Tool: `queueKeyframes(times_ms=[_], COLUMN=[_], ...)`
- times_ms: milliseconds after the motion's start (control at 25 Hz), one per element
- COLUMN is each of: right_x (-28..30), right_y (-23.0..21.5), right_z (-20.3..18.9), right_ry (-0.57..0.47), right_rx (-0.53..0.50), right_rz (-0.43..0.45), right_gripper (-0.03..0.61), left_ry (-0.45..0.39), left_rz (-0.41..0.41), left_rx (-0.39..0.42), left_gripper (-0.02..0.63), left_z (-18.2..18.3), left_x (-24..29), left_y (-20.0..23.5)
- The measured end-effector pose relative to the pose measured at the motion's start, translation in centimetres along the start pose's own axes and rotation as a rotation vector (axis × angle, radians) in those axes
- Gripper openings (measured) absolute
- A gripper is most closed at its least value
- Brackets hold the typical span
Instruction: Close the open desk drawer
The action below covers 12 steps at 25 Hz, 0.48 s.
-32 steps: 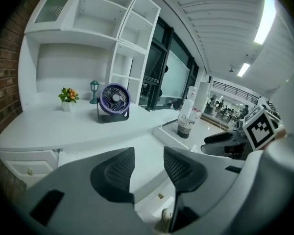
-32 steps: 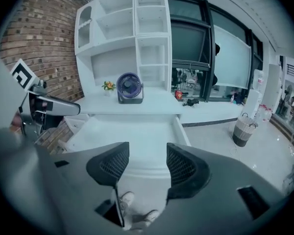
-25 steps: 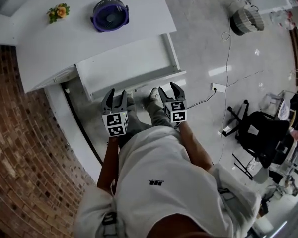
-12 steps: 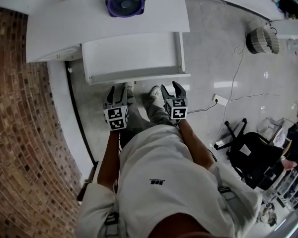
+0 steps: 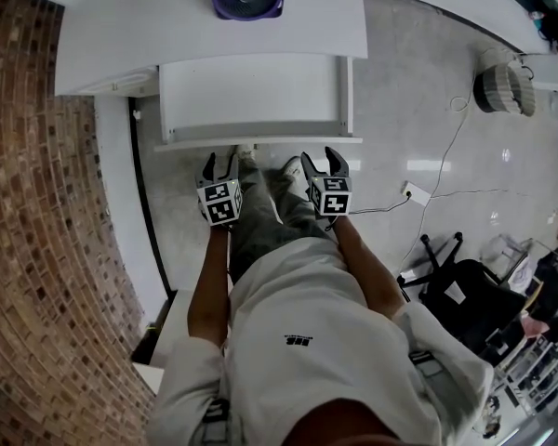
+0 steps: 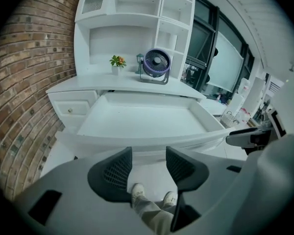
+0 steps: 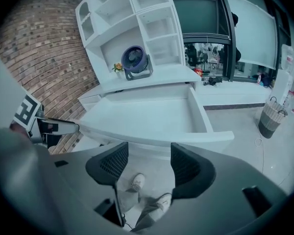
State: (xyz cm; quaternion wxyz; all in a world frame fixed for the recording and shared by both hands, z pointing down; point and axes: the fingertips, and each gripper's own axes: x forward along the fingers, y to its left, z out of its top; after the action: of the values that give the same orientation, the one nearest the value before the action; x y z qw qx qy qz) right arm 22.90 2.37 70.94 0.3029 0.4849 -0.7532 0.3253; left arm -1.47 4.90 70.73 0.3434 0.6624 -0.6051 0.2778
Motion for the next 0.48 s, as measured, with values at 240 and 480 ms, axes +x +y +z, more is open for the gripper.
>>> queueKeyframes(times_ms=[240,480], right_x=[1.1,1.6], right_y=[0.0,-0.5], right_z=[0.2,0.4], right_ry=[-0.008,-0.003], right_rx=[0.016,0.039], right_rz=[0.001,-0.023], right_gripper=[0.273,0.276], left_ry=[0.013,0.016], left_rz=[0.032,0.024], left_rx=[-0.032,-0.038], left_gripper=[0.238,0.249], left_z=[-0.7,-0.3], left_x=[1.2,2.0], left_y=[1.3,1.6])
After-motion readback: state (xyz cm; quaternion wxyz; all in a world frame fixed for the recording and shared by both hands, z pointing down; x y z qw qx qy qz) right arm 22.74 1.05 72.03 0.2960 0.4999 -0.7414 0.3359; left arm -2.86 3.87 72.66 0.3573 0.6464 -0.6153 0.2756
